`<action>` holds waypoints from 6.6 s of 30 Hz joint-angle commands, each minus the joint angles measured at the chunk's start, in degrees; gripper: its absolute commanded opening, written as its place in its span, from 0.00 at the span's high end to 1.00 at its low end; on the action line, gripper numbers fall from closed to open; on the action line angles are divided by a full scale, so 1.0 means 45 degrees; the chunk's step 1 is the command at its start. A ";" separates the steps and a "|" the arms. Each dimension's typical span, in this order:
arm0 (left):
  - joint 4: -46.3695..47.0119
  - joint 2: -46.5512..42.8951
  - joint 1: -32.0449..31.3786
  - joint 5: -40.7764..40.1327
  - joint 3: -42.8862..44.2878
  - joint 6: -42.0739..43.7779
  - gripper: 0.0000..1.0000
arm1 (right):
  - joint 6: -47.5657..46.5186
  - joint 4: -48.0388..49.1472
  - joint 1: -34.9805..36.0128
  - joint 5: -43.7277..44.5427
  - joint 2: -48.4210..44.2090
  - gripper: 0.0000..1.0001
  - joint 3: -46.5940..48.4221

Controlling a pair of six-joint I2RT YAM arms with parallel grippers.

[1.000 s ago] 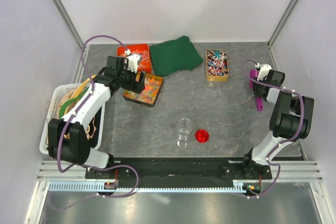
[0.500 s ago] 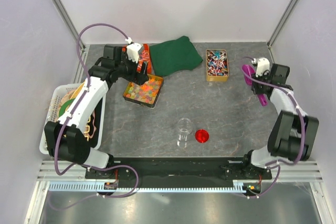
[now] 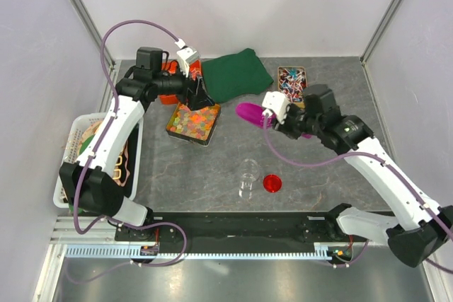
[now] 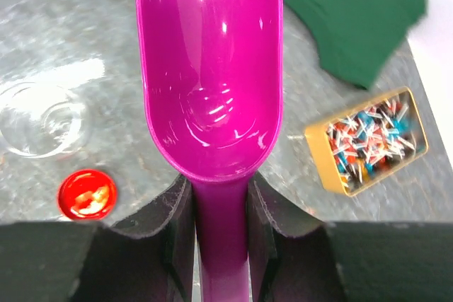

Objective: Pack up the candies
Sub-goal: Pick up the spatula from the center of the board, then adjust the spatula, then pick up the storage box at the center of the board.

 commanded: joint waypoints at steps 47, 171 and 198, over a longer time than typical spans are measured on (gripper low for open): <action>0.2319 0.1997 -0.0122 0.5351 -0.2138 -0.1997 0.36 | 0.0190 0.4198 0.6284 0.8759 0.2881 1.00 0.0176; 0.2377 0.1703 0.1616 -0.7773 -0.3368 0.0972 0.12 | 0.0776 0.7129 0.3725 0.6181 -0.0498 1.00 -0.3379; 0.3608 0.4517 0.1636 -0.9531 -0.2509 0.2085 0.36 | 0.1030 0.7344 0.3588 0.5791 -0.0342 1.00 -0.3770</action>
